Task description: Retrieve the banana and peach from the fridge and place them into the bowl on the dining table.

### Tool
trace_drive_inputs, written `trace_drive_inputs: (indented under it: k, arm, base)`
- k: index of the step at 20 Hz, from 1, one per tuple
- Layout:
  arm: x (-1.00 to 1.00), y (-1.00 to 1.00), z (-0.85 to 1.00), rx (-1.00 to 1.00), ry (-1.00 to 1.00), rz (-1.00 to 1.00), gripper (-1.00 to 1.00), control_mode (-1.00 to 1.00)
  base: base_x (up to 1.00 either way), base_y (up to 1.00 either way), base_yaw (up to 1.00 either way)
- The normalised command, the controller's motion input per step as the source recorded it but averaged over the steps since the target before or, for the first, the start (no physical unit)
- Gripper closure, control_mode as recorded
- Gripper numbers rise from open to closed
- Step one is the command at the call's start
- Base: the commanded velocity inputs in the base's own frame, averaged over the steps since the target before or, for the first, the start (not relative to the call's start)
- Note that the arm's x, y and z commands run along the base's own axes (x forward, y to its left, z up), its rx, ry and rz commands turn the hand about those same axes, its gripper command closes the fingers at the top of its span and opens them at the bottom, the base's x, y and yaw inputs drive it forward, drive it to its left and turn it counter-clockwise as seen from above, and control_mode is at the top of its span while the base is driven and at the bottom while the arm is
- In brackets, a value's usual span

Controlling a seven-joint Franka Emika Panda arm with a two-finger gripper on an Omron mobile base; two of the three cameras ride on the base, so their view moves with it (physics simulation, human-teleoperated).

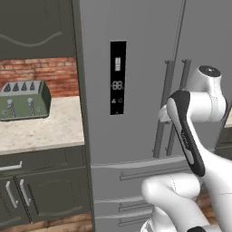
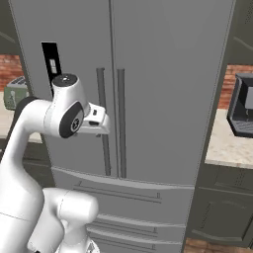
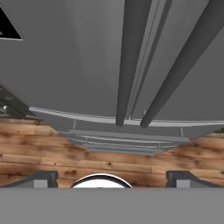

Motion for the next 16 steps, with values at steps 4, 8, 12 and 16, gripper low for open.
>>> trace_drive_inputs:
  k: [4, 8, 12, 16]
  arm:
    - [0.00, 0.00, -0.18, 0.00, 0.00, 0.01, -1.00, -1.00]
    - [0.01, 0.00, 0.00, 0.00, 0.00, 0.00, -1.00, 1.00]
    - [0.00, 0.00, 0.00, 0.00, 0.00, 0.00, -1.00, 1.00]
    - [0.00, 0.00, 0.00, 0.00, 0.00, 0.00, -1.00, 1.00]
  base:
    - [0.00, 0.00, 0.00]
    - [0.01, 0.00, 0.00]
    - [-0.34, 0.00, 0.00]
    - [-0.64, 0.00, 0.00]
